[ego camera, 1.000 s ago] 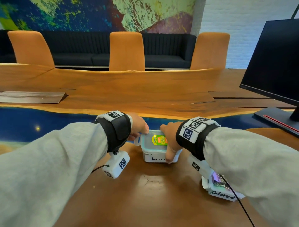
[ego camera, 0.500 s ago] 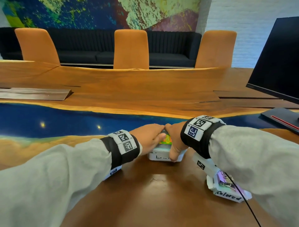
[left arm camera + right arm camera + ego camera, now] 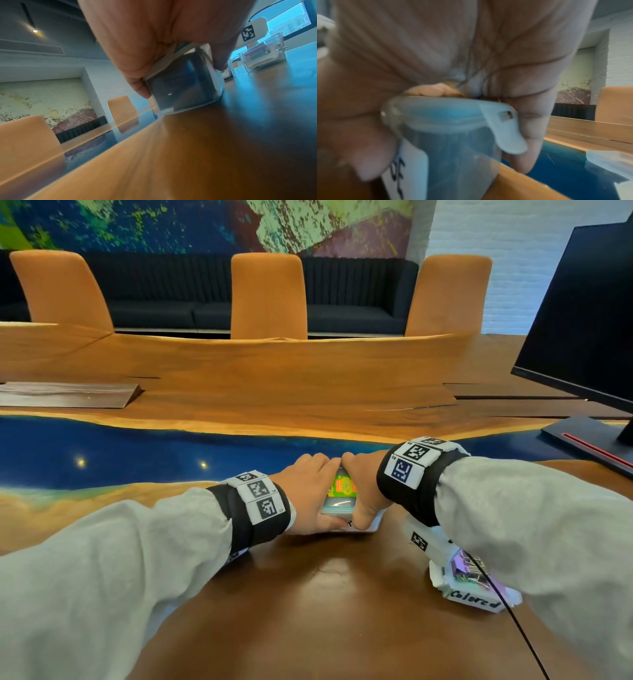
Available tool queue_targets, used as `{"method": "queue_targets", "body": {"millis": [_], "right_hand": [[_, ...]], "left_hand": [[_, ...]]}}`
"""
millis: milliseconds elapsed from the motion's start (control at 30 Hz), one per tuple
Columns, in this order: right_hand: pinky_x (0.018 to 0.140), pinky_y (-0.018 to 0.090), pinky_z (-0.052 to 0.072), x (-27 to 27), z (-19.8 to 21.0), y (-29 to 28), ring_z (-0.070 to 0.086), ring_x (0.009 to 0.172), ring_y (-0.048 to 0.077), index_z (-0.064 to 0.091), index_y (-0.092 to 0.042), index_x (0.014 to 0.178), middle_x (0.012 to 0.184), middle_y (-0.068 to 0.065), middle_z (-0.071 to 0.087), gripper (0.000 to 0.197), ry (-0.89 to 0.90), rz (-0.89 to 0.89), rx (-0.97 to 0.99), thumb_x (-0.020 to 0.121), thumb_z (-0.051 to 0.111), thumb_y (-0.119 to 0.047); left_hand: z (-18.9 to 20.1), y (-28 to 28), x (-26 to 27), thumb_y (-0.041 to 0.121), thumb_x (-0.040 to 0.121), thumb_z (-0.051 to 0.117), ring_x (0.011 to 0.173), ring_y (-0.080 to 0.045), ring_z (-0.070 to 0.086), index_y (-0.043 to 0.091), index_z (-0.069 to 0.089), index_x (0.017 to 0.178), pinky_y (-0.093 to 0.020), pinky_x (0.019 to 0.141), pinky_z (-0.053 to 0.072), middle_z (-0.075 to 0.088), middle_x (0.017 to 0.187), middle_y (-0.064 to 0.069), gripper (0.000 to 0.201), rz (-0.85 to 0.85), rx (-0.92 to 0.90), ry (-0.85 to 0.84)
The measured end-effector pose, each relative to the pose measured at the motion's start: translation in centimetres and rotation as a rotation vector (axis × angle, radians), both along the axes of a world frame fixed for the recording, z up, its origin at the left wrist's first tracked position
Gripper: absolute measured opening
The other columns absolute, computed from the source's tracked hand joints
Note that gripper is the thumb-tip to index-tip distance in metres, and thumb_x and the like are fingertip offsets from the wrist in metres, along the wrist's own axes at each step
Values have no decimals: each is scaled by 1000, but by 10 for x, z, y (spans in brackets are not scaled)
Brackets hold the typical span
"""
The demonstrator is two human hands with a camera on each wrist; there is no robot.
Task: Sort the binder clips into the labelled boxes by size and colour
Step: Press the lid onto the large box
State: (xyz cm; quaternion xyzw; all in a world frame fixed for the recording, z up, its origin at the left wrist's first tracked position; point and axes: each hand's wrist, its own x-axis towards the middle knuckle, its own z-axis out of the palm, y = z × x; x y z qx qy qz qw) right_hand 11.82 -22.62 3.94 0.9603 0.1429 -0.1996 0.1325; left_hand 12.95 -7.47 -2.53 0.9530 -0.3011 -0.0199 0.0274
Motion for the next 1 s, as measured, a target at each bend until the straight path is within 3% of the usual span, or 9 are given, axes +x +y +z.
{"method": "queue_targets", "body": {"millis": [233, 333, 400, 467, 533, 667, 800, 933, 1000], "right_hand": [[52, 27, 37, -1, 2, 1, 49, 65, 13, 38, -14, 119, 85, -1, 50, 71, 12, 3, -8, 69, 82, -41], [81, 36, 52, 4, 14, -5, 62, 95, 20, 39, -15, 134, 112, 1, 61, 97, 86, -62, 44, 62, 84, -61], [94, 39, 50, 6, 31, -13, 62, 110, 24, 48, -13, 133, 124, 4, 62, 93, 72, -169, 135, 67, 74, -73], [72, 31, 50, 11, 38, -22, 65, 79, 21, 64, -11, 97, 93, 6, 69, 60, 4, -295, 256, 82, 63, -69], [62, 30, 50, 13, 31, -28, 60, 59, 23, 60, -8, 75, 73, 9, 66, 50, -10, -412, 333, 93, 60, -54], [54, 31, 49, 10, 6, -28, 53, 54, 25, 60, -1, 87, 71, 16, 59, 33, 142, -658, 561, 97, 62, -32], [58, 35, 50, 10, 8, -24, 57, 56, 26, 57, -1, 85, 70, 15, 61, 26, 171, -703, 624, 100, 59, -22], [53, 31, 50, 6, 9, -24, 59, 54, 24, 56, -2, 86, 69, 14, 63, 22, 169, -775, 680, 101, 56, -19], [61, 35, 55, 6, 6, -23, 66, 65, 27, 57, -3, 89, 77, 15, 67, 22, 169, -782, 683, 100, 58, -22]], "left_hand": [[12, -10, -2, 72, 65, 74, 110, -21, 48, 22, 35, 138, -43, 93, 49, 44, 120, 0, 96, 136, -5, 95], [16, -18, -3, 68, 65, 77, 110, -23, 48, 20, 37, 136, -42, 89, 49, 44, 121, -2, 94, 180, 49, 123], [17, -22, -4, 64, 67, 77, 110, -24, 47, 18, 37, 135, -41, 86, 48, 44, 122, -2, 92, 200, 70, 129], [16, -23, -4, 62, 67, 78, 110, -24, 46, 18, 36, 135, -42, 88, 49, 43, 121, -2, 90, 212, 67, 128], [15, -23, -5, 63, 67, 78, 111, -24, 46, 19, 35, 137, -43, 90, 49, 43, 122, -1, 93, 223, 56, 128], [15, -24, -5, 66, 68, 76, 113, -24, 46, 19, 32, 140, -44, 92, 49, 43, 124, -2, 96, 222, 66, 114], [15, -25, -6, 65, 67, 77, 114, -24, 45, 20, 32, 141, -42, 91, 49, 43, 126, -1, 98, 233, 62, 124], [16, -27, -7, 66, 69, 76, 116, -25, 44, 19, 30, 142, -41, 89, 48, 42, 127, -2, 99, 243, 76, 122], [17, -29, -9, 69, 68, 75, 117, -25, 44, 19, 29, 144, -41, 91, 48, 42, 129, -2, 102, 245, 91, 112]]}}
